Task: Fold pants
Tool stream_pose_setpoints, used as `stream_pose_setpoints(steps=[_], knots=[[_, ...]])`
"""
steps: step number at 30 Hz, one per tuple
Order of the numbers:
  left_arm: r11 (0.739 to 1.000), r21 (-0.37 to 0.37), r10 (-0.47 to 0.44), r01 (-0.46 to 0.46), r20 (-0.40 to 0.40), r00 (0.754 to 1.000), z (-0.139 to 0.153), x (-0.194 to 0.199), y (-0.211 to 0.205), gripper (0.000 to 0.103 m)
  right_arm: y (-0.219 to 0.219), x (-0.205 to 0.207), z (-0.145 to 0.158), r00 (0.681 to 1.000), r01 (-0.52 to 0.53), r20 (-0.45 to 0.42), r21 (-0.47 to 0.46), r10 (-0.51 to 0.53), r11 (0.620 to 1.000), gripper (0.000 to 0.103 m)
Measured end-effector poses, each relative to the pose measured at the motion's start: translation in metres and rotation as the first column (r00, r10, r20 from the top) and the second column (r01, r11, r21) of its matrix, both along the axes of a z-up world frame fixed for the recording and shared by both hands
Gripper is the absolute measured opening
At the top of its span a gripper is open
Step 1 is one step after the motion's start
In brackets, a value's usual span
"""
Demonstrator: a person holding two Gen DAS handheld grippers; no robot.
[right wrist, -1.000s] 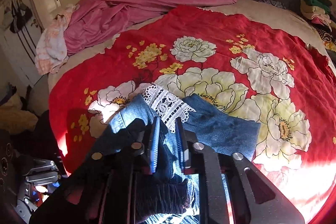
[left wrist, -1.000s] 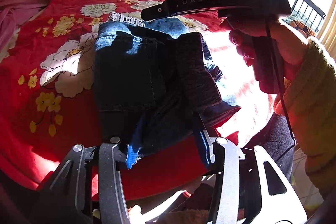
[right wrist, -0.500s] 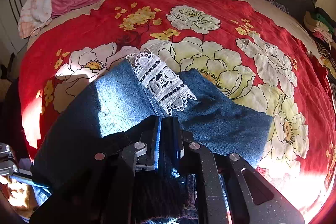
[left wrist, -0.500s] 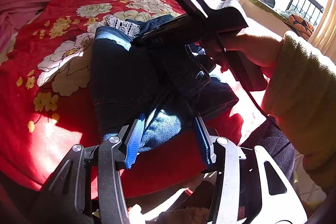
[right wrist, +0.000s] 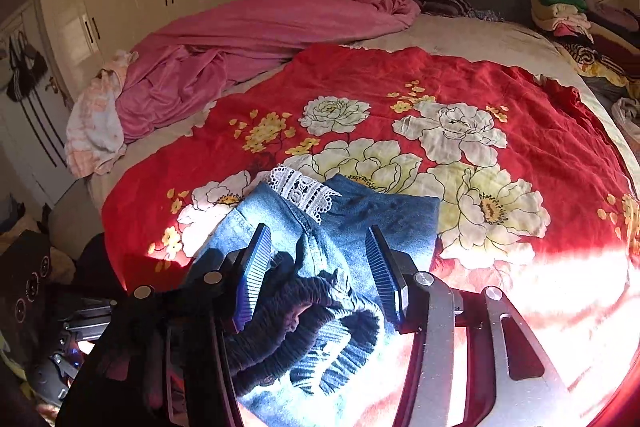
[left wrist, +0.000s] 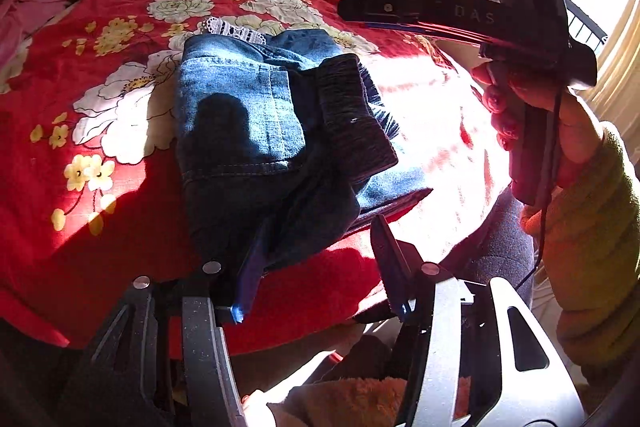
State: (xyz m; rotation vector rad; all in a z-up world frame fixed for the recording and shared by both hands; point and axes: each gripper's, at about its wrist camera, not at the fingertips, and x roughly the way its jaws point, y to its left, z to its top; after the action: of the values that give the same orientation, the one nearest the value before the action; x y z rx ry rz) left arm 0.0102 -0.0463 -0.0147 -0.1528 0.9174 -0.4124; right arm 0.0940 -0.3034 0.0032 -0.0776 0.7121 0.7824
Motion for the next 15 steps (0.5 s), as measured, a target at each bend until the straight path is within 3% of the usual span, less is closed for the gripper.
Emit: stream_pose_setpoints(steps=[4,7,12,15], knots=[[1.000,-0.013,0.026,-0.026,0.010,1.000,0.008,-0.005,0.012,0.044,-0.022,-0.036,-0.006,1.000,-0.002,0.003,0.031,0.002,1.000,0.053],[0.998,-0.010,0.069,-0.069,0.030,0.997,0.017,-0.004,0.028,0.046,-0.029,-0.067,-0.021,1.000,-0.026,-0.007,-0.006,0.026,1.000,0.054],[0.987,0.004,0.162,-0.162,0.034,0.986,0.026,0.016,0.056,0.048,-0.021,-0.106,-0.042,0.997,-0.076,-0.011,-0.065,0.075,0.995,0.055],[0.982,0.014,0.186,-0.186,0.018,0.982,0.024,0.028,0.059,0.048,-0.012,-0.111,-0.051,0.995,-0.090,-0.045,-0.045,0.088,0.995,0.055]])
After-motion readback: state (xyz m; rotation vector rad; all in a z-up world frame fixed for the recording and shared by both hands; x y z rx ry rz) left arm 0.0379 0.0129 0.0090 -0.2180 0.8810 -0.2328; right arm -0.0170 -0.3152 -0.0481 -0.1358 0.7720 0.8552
